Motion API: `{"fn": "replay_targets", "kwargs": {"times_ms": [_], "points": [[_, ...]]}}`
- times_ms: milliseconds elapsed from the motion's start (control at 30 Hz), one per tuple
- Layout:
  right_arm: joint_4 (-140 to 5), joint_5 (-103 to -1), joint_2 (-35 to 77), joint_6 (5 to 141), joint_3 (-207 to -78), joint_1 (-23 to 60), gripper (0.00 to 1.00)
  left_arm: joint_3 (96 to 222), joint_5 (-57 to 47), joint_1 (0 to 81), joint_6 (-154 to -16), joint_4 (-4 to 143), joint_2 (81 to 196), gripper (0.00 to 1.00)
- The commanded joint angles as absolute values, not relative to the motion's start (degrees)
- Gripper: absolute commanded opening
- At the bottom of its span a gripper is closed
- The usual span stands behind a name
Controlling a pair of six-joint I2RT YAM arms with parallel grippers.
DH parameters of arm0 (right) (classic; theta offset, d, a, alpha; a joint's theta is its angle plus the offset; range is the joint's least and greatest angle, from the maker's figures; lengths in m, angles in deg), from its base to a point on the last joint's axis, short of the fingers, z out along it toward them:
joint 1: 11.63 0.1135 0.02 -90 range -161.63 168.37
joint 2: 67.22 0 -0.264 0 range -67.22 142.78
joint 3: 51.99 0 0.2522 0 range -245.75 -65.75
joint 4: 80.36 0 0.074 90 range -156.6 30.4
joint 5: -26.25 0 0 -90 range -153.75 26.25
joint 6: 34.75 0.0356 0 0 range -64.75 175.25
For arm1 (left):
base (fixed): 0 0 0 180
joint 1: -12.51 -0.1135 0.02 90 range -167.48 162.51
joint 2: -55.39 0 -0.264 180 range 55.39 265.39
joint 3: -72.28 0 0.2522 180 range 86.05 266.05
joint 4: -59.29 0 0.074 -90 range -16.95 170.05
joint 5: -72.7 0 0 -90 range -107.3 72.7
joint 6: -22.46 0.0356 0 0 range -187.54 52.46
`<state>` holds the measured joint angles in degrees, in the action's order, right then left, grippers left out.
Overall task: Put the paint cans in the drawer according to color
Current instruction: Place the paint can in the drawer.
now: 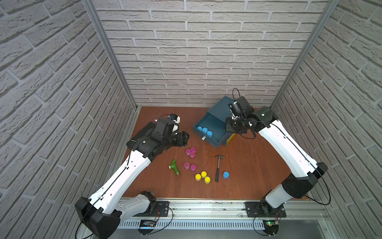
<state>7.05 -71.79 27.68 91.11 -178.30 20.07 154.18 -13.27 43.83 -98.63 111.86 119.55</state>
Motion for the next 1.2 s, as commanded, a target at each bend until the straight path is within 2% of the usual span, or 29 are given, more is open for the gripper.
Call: {"fn": "replay_targets", "kwargs": {"times_ms": [0, 367, 633, 1067, 1167], "points": [[11.9, -71.0, 31.6, 86.1, -183.6, 20.7, 0.02, 155.7, -13.9, 44.3, -98.1, 109.8, 119.5, 0.68], [16.2, -70.6, 42.7, 82.5, -192.4, 22.5, 0.02, 156.2, -14.3, 44.4, -98.0, 110.2, 119.4, 0.68], [16.4, -71.3, 45.7, 81.8, -192.0, 22.7, 0.02, 156.1, -13.9, 44.4, -98.1, 109.8, 119.9, 0.68], [14.3, -65.7, 50.4, 82.0, -190.9, 22.6, 0.02, 155.9, -14.1, 44.5, -98.1, 110.1, 119.3, 0.68], [14.1, -65.3, 50.5, 82.0, -190.5, 22.6, 0.10, 155.9, -14.1, 44.5, -98.0, 110.3, 119.2, 0.68]]}}
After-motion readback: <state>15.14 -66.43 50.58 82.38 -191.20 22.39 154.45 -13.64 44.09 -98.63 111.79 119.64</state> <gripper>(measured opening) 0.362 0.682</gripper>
